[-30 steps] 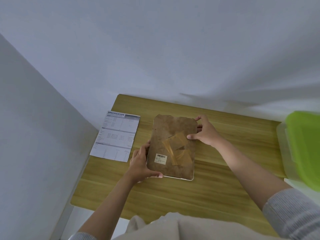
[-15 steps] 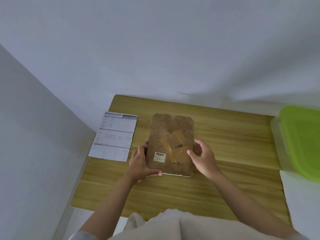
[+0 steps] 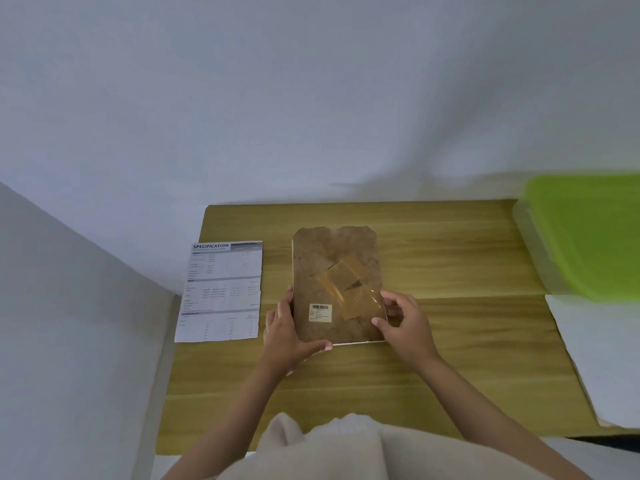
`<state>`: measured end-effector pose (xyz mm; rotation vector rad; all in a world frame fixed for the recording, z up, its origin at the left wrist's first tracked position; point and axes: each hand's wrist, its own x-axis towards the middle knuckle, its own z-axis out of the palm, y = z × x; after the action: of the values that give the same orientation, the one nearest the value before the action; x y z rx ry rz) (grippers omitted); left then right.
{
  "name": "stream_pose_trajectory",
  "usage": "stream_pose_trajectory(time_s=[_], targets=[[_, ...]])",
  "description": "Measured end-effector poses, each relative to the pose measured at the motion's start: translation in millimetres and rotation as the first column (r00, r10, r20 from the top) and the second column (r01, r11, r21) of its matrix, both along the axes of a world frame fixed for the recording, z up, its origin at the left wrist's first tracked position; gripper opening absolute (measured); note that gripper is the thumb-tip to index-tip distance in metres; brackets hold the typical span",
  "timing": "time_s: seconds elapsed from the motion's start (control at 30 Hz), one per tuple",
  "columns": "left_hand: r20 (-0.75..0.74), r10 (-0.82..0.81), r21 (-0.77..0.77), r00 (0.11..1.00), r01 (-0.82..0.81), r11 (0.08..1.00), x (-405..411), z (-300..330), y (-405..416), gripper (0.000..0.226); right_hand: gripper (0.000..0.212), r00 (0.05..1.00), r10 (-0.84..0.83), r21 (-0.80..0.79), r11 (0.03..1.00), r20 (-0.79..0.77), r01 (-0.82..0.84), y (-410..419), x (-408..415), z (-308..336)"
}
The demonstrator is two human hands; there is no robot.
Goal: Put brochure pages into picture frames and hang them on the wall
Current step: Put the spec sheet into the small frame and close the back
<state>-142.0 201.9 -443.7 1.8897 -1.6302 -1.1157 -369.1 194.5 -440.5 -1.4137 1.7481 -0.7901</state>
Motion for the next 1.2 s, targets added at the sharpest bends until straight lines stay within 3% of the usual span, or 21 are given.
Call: stream_pose_trajectory(time_s=[0.27, 0.57, 0.9, 1.2], targets=[[-0.084, -0.066, 0.052, 0.994, 0.071, 0.996, 18, 0, -6, 0.114, 0.054, 0.994, -0.107, -0.011, 0.994, 0.007, 0.107, -2, 16, 0], [-0.036, -0.074, -0.12, 0.997, 0.069, 0.99, -1, 18, -12, 0.108, 0.054, 0.987, -0.139, -0.061, 0.988, 0.078, 0.144, -4, 3, 9], [-0.052, -0.175, -0.131, 0.983, 0.167, 0.977, -110, 22, -23, 0.108, 0.051, 0.957, -0.277, -0.049, 0.958, 0.085, 0.282, 0, -95, 12], [0.009, -0.162, 0.039, 0.987, 0.162, 0.986, -205, 12, -39, 0.098, 0.049, 0.966, -0.254, 0.032, 0.966, -0.057, 0.256, -19, -187, -3]])
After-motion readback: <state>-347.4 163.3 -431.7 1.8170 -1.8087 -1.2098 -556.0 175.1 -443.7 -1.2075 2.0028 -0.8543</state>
